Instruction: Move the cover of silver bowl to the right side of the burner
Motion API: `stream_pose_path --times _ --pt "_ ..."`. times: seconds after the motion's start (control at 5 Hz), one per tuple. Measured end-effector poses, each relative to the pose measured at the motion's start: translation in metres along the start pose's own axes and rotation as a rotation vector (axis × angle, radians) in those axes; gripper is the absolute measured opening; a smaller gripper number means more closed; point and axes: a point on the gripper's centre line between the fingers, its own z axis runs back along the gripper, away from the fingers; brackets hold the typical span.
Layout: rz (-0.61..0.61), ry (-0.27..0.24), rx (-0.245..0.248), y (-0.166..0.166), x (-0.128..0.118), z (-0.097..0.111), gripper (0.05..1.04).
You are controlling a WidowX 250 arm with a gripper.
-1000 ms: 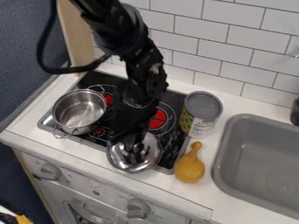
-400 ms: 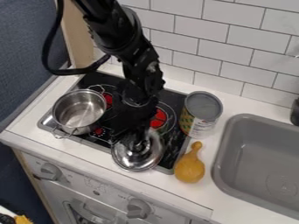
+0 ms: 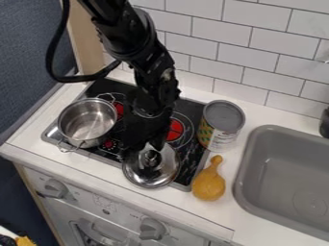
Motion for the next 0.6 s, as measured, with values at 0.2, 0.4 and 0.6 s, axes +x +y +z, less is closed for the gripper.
stream_pose_path --times 0.2,0.4,0.6 --pt "-0.004 -0.032 -0.015 0.000 0.004 0.017 1.009" --pt "-0.022 -0.069 -0.051 -0.003 0.012 0.050 1.007" --pt "0.009 -0.101 -0.083 0.000 0.021 0.081 1.007"
